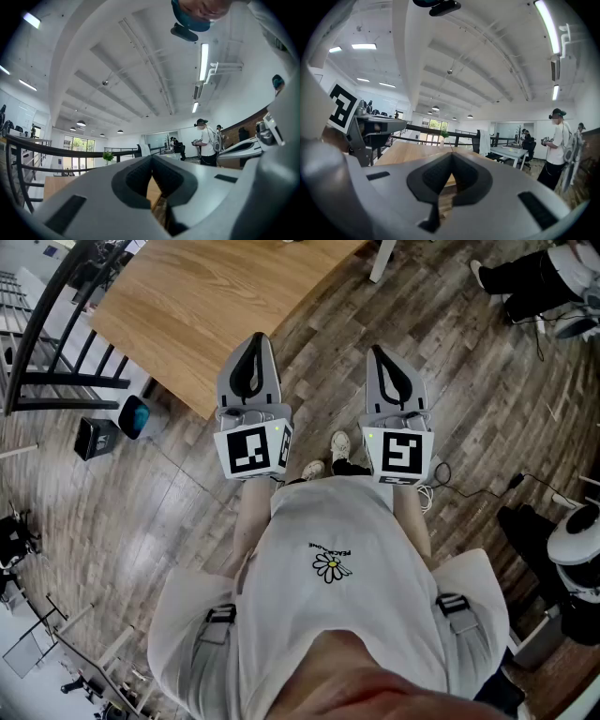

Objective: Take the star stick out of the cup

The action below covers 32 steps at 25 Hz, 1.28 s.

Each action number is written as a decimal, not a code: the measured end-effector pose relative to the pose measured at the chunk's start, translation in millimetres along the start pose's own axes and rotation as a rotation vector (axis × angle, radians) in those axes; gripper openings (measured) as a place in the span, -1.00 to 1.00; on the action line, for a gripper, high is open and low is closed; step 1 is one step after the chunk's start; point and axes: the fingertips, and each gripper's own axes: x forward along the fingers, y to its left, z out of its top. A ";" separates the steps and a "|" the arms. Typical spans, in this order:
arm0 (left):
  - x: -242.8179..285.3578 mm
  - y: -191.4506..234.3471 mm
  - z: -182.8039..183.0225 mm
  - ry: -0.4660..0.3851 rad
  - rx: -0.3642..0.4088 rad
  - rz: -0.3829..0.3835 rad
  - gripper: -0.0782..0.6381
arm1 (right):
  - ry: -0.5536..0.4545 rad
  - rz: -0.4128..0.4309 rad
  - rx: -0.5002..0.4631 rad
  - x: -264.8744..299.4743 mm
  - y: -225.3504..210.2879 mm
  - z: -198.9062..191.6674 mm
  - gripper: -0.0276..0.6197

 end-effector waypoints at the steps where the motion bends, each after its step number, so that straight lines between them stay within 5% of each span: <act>1: 1.0 -1.5 0.9 -0.003 0.003 0.000 -0.73 | -0.004 -0.002 0.000 -0.3 -2.0 -0.4 -0.90; 14: 22.9 -31.9 -12.2 0.015 0.008 -0.034 -0.73 | -0.004 0.009 0.106 -3.4 -37.1 -23.7 -0.90; 20: 48.4 -52.8 -4.2 -0.043 0.029 -0.047 -0.73 | -0.066 0.037 0.195 0.4 -64.1 -25.1 -0.90; 32: 84.4 -68.6 23.5 -0.158 0.031 -0.078 -0.73 | -0.165 0.099 0.086 24.9 -91.3 4.1 -0.90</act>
